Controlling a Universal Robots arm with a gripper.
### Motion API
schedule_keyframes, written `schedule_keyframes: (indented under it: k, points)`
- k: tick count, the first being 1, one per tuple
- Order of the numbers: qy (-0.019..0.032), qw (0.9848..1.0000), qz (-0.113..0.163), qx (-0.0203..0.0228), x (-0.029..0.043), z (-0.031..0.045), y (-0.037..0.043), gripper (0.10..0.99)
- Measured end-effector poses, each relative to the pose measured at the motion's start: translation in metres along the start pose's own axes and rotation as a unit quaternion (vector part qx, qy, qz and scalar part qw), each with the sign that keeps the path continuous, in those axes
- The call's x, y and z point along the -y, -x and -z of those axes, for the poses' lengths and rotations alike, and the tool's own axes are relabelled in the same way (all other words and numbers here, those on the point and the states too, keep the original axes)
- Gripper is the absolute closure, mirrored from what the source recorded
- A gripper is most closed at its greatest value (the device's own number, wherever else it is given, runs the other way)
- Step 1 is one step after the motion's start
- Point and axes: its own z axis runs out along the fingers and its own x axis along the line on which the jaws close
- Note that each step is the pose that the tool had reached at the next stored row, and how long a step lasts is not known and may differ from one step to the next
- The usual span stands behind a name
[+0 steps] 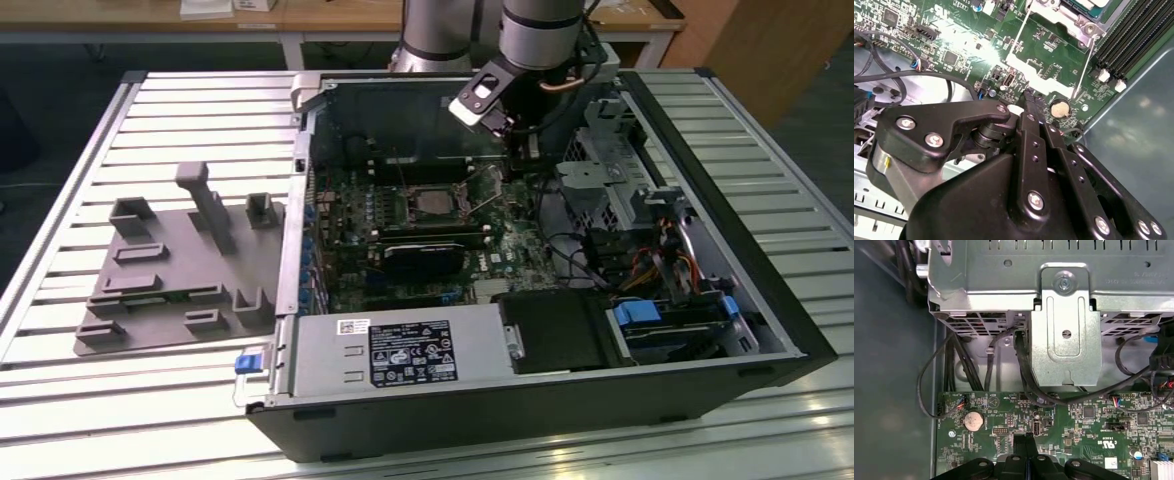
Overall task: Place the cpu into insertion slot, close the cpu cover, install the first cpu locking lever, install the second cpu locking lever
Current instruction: 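Close the cpu cover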
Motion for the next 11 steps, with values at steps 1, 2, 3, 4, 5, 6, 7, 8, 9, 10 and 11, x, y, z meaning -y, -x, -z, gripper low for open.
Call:
schedule_keyframes:
  k: [1, 2, 3, 4, 5, 6, 7, 8, 9, 10, 11]
  points:
    - [0.0, 1.0, -0.001, 0.0, 0.0, -0.0009, 0.0, 0.984]
    - [0.0, 1.0, -0.001, 0.0, 0.0, -0.0018, 0.0, 0.984]
    - [0.0, 1.0, -0.002, 0.0001, 0.0001, -0.0029, 0.0, 0.984]
    - [0.0, 1.0, -0.002, 0.0001, 0.0001, -0.0039, 0.0, 0.984]
    - [0.0, 1.0, -0.002, 0.0002, 0.0002, -0.0047, 0.0, 0.984]
    - [0.0, 1.0, -0.003, 0.0002, 0.0003, -0.0053, 0.0001, 0.984]
    - [0.0, 1.0, -0.003, 0.0002, 0.0003, -0.0057, 0.0001, 0.984]
    - [0.0, 1.0, -0.003, 0.0003, 0.0003, -0.0059, 0.0001, 0.984]
    - [0.0, 1.0, -0.003, 0.0004, 0.0003, -0.0059, 0.0001, 0.984]
    - [0.0, 1.0, -0.003, 0.0004, 0.0003, -0.0059, 0.0001, 0.984]
    - [0.0, 1.0, -0.003, 0.0003, 0.0003, -0.0059, 0.0001, 0.984]
